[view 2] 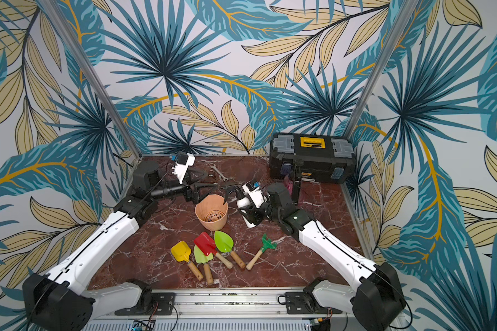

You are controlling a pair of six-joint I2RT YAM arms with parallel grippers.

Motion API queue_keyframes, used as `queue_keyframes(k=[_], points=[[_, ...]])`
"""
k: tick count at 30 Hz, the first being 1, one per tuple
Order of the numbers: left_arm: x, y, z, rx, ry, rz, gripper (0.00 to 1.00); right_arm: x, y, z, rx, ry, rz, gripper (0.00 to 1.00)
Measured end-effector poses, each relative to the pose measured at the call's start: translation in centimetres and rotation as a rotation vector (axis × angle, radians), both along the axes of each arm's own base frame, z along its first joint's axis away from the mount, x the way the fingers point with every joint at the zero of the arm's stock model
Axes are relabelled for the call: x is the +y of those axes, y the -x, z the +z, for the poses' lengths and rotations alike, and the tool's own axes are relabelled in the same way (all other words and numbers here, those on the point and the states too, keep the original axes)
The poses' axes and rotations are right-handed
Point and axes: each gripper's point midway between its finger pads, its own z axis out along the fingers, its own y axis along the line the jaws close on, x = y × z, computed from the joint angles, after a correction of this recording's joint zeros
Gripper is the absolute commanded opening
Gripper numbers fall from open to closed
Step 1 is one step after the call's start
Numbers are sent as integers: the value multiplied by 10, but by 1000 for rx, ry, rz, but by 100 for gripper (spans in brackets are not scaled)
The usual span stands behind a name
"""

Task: Organize the gardening tools
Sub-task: Place the gardening tool at the center of the board.

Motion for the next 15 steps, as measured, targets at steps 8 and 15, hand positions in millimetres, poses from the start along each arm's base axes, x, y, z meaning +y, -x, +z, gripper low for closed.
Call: queue_keyframes(k=[8,15], points=[[-22,5,0,67,29,-90,82,4,14,21,-75,-81,78,34],[-47,11,-9,121,29,-156,60,4,17,23,-96,-103,89,35]])
